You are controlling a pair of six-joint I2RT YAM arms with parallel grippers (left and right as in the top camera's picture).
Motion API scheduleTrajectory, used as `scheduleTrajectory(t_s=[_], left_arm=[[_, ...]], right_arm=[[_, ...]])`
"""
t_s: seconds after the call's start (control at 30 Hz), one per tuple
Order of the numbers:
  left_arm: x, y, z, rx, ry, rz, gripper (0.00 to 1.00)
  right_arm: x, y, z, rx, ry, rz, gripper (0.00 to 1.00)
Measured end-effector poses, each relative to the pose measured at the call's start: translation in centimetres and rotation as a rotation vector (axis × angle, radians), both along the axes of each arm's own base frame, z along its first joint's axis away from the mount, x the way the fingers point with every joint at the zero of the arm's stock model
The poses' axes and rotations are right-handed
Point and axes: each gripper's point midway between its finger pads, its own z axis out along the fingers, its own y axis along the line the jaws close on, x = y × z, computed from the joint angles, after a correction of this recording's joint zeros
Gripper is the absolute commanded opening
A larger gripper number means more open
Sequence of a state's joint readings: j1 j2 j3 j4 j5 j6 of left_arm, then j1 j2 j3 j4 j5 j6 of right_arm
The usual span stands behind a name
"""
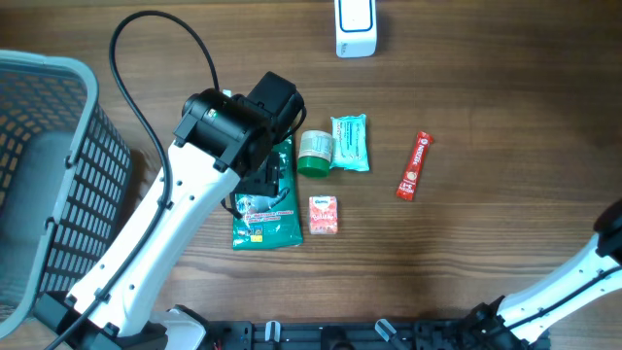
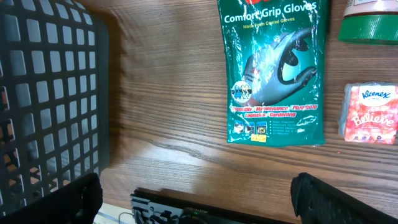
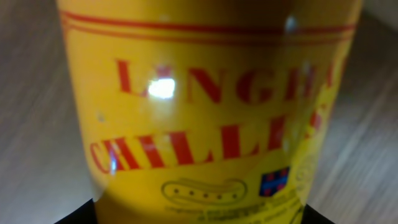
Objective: Scan the item barcode
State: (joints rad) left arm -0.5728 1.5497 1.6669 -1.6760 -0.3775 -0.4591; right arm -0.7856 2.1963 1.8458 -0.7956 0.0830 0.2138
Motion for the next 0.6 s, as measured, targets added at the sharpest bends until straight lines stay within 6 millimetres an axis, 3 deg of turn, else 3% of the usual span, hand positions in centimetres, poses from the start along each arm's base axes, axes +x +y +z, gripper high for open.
scheduleTrajectory(t_s=[0.07,0.27,0.3,0.33,0.5,0.6], left_arm=[[0.0,0.0,0.0,0.000,0.000,0.000,1.00],[0.0,0.0,0.0,0.000,0.000,0.000,1.00],[0.0,0.0,0.0,0.000,0.000,0.000,1.00],[0.0,0.0,0.0,0.000,0.000,0.000,1.00],[0.0,0.0,0.0,0.000,0.000,0.000,1.00],[0.0,0.0,0.0,0.000,0.000,0.000,1.00]], right_arm=[[-0.8,-0.6,-0.6,0.004,0.017,-0.004,0.52],[-3.9,-0.8,-4.5,0.077,0.085,-0.040,0.74],[-4.3,-0.9,-4.8,0.089,0.085,-0.046,0.83],[-4.4,-0.9,-4.9,0.104,0.077,-0.052,0.99],[-4.3,1.3,-5.1,0.239,0.028,-0.032,1.00],[-3.2,2.7,-4.1,0.308,-0.022,-0.004,1.00]])
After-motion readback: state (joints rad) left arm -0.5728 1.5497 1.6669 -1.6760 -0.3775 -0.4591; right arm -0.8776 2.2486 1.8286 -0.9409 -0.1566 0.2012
